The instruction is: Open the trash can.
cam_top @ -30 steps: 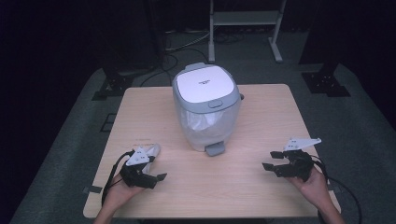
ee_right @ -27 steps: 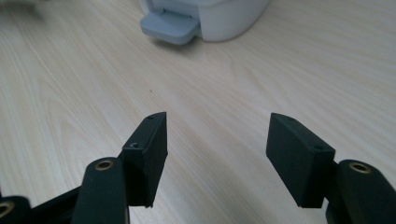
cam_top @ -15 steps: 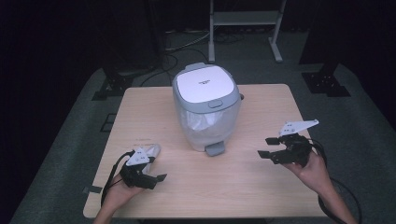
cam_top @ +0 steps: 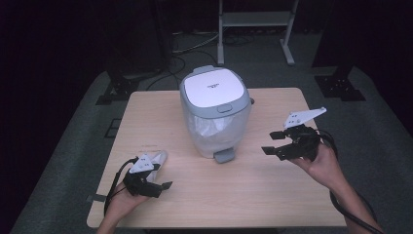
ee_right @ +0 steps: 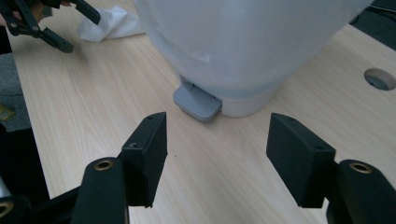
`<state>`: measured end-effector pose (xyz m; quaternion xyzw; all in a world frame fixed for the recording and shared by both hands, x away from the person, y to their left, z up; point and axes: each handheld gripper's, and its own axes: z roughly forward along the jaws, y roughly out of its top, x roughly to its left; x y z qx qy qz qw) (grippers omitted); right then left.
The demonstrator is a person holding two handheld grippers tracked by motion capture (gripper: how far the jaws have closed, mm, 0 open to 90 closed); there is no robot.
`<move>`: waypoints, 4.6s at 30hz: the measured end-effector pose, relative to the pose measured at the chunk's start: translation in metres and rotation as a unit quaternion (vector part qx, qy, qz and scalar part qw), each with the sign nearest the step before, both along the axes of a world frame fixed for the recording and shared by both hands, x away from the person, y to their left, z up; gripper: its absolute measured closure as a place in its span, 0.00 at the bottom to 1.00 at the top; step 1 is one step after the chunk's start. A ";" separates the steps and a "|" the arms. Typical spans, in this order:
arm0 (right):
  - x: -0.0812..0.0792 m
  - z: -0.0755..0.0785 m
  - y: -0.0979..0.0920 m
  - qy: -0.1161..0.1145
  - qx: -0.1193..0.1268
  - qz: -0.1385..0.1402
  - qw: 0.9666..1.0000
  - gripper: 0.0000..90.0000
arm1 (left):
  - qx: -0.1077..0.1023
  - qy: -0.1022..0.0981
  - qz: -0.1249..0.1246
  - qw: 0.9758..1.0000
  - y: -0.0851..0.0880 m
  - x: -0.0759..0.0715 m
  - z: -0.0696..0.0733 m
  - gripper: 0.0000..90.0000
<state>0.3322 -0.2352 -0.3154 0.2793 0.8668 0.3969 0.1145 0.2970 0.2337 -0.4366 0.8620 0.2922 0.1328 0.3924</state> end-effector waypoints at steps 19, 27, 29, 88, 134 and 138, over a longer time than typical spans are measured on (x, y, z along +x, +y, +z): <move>0.007 0.046 0.020 -0.010 -0.011 0.020 1.000 0.41 | 0.011 0.001 -0.001 1.000 -0.002 -0.001 -0.001 0.18; 0.013 0.063 0.030 -0.016 -0.010 0.027 0.999 0.43 | 0.011 0.000 0.000 1.000 -0.002 -0.001 -0.002 0.18; 0.014 0.064 0.031 -0.017 -0.011 0.028 0.999 0.43 | 0.012 0.000 0.000 1.000 -0.002 -0.001 -0.001 0.18; 0.068 0.088 0.116 -0.036 -0.030 0.083 0.995 0.96 | 0.015 0.006 0.007 1.000 0.005 -0.001 -0.004 0.18; 0.033 0.052 0.058 -0.028 0.031 0.070 0.997 0.88 | 0.014 -0.002 0.017 1.000 0.007 -0.002 -0.001 0.18; 0.033 0.041 0.052 -0.018 0.031 0.067 0.997 0.84 | 0.016 -0.002 0.020 1.000 0.008 -0.002 0.000 0.18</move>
